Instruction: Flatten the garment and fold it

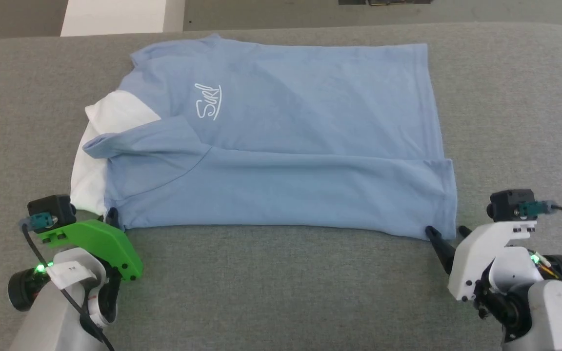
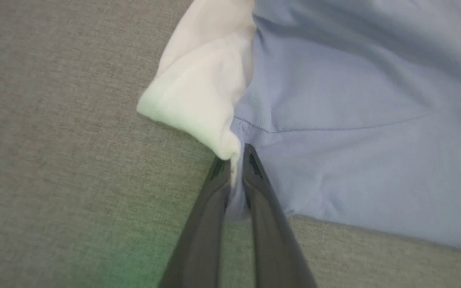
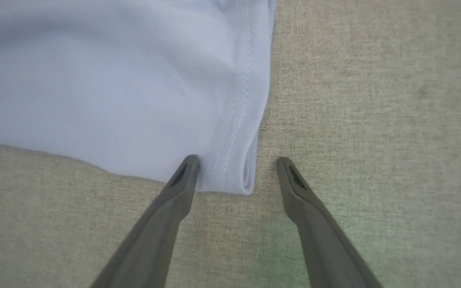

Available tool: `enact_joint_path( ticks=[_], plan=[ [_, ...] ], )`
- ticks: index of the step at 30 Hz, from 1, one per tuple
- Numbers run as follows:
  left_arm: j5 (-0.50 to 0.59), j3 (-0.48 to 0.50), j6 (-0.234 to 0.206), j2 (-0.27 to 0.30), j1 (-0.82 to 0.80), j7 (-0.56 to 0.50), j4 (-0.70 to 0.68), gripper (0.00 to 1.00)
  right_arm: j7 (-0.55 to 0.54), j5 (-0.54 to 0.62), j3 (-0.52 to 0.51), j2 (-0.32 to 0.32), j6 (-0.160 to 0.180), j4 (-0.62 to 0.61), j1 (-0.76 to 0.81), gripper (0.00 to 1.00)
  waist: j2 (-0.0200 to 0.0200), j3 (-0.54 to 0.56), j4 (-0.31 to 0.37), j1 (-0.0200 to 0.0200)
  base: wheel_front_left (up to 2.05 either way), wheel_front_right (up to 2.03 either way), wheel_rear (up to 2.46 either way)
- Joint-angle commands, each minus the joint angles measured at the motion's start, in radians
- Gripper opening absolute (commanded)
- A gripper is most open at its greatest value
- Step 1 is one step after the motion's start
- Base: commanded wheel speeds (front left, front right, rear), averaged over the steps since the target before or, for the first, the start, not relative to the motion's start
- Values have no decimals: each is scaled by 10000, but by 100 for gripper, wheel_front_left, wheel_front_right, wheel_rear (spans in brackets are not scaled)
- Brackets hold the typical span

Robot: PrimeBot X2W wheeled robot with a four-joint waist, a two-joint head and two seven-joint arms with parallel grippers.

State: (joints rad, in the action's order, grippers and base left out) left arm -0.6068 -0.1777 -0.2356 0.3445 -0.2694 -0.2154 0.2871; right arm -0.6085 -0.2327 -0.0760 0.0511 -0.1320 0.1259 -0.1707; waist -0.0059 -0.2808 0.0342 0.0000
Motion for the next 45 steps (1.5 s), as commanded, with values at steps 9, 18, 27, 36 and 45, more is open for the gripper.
enact_joint_path(
  ticks=[9,18,27,36,45],
  plan=[
    [378,-157,184,-62,6,1111,171,0,-1371,360,-121,-8,13,-914,-88,0,59,149,-239,0,0,0,0],
    [912,-62,-204,58,819,2533,-48,0,697,-218,-565,-8,13,-1658,781,0,59,1086,-373,0,0,0,0],
    [1019,-416,-630,314,2990,1866,-1394,0,-358,-570,-1307,-8,13,-3064,3323,0,59,1571,-399,0,0,0,0],
    [570,-635,-1015,455,4343,290,-2010,0,-757,-905,-1281,-8,13,-2439,4503,0,59,1699,-303,0,0,0,0],
    [161,-642,-726,208,4445,472,-1834,100,570,-1099,-683,-9,13,-1057,4171,100,59,1779,-305,0,0,0,0]
  ],
)
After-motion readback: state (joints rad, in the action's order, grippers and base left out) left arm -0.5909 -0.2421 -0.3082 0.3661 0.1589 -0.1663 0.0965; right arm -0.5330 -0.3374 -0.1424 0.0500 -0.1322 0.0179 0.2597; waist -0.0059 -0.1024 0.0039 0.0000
